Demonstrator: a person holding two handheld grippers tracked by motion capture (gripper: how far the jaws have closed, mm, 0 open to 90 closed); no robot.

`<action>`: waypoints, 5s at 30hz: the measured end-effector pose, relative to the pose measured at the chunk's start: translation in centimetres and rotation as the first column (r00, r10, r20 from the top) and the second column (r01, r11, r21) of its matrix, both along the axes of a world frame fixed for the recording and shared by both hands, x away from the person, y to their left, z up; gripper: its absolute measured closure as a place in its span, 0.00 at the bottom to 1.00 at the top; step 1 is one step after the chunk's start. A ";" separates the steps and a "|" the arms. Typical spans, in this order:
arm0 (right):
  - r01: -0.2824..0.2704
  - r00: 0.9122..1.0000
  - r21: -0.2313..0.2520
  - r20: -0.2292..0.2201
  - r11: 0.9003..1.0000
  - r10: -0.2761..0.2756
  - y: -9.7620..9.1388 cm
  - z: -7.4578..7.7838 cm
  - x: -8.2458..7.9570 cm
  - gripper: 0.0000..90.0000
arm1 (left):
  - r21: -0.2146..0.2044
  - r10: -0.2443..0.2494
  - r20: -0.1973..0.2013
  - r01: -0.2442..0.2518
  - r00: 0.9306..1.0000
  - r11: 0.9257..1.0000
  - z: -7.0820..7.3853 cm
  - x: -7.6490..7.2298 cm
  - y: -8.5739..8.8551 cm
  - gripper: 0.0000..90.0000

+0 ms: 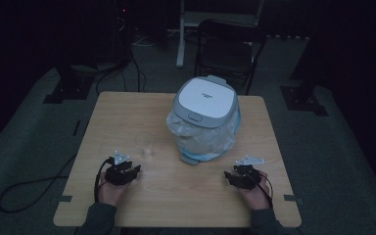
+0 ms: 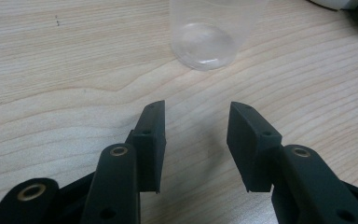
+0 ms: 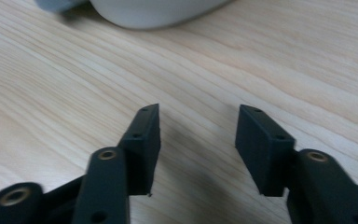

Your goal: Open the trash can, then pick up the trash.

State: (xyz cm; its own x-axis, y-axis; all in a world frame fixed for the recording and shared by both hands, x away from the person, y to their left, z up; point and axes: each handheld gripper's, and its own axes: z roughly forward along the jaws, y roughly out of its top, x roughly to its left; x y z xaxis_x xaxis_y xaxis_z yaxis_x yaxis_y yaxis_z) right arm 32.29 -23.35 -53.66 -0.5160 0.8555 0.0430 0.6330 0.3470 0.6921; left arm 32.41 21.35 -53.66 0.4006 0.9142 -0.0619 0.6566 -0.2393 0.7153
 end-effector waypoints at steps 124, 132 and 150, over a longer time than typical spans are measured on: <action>-0.222 0.965 -0.036 0.136 0.974 0.225 13.6 0.1 3.3 1.00 | 0.006 -0.003 -0.029 0.003 1.000 1.000 0.0 0.0 -0.2 0.59; -0.225 0.964 -0.039 0.138 0.974 0.229 13.6 0.1 3.3 1.00 | -0.001 0.001 -0.031 -0.001 1.000 1.000 0.0 0.0 -0.1 0.61; -0.226 0.963 -0.041 0.138 0.973 0.230 13.6 0.1 3.3 1.00 | -0.081 0.001 0.035 0.002 0.999 0.997 2.4 -0.4 0.4 0.64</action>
State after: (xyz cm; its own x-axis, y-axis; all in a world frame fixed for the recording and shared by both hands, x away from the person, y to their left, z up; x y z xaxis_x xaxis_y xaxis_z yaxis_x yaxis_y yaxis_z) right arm 35.58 -9.74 -53.58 -0.6967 0.7144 -0.0642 0.4316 0.4890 0.7580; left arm 31.98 21.80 -51.24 0.4045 0.9064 -0.1218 0.6305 -0.1799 0.7551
